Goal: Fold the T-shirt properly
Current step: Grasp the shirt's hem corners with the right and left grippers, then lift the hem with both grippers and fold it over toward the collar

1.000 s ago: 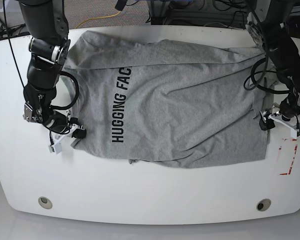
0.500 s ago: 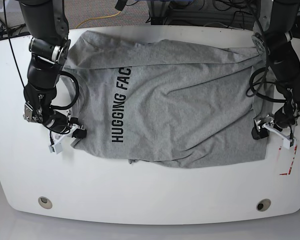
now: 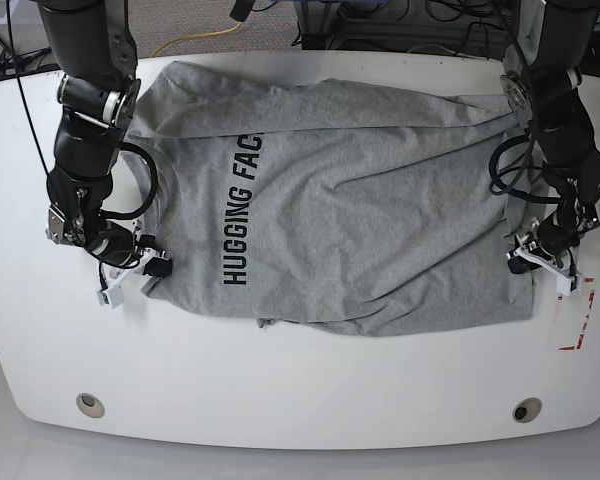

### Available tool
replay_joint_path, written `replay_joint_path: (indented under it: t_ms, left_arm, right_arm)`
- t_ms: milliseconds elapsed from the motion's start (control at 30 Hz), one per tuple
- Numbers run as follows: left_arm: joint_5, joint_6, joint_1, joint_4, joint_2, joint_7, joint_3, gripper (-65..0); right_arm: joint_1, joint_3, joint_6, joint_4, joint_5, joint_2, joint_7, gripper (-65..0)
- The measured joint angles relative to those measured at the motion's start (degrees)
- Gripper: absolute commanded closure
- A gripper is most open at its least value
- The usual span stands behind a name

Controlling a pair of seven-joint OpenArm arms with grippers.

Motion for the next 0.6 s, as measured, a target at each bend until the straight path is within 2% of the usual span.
replay_joint_path:
  t_ms: [367,500,600]
  left_arm:
    - [-1.36,-0.44,2.36,1.05,-0.02,-1.49,0.35,0.0]
    - [1.60,0.00,4.00,7.39,0.46,2.08,0.39,0.0]
    - [1.09,0.04,6.40,12.81,0.63,2.01,0.48,0.0]
  right_arm:
    - [-0.04,0.00,0.00,1.11,-0.15,0.02,-0.44,0.0]
    - [-0.48,-0.07,0.02,7.54,-0.44,-0.09,-3.45,0.0]
    - [-0.15,-0.04,0.09,12.00,-0.20,0.04,-6.16,0.0]
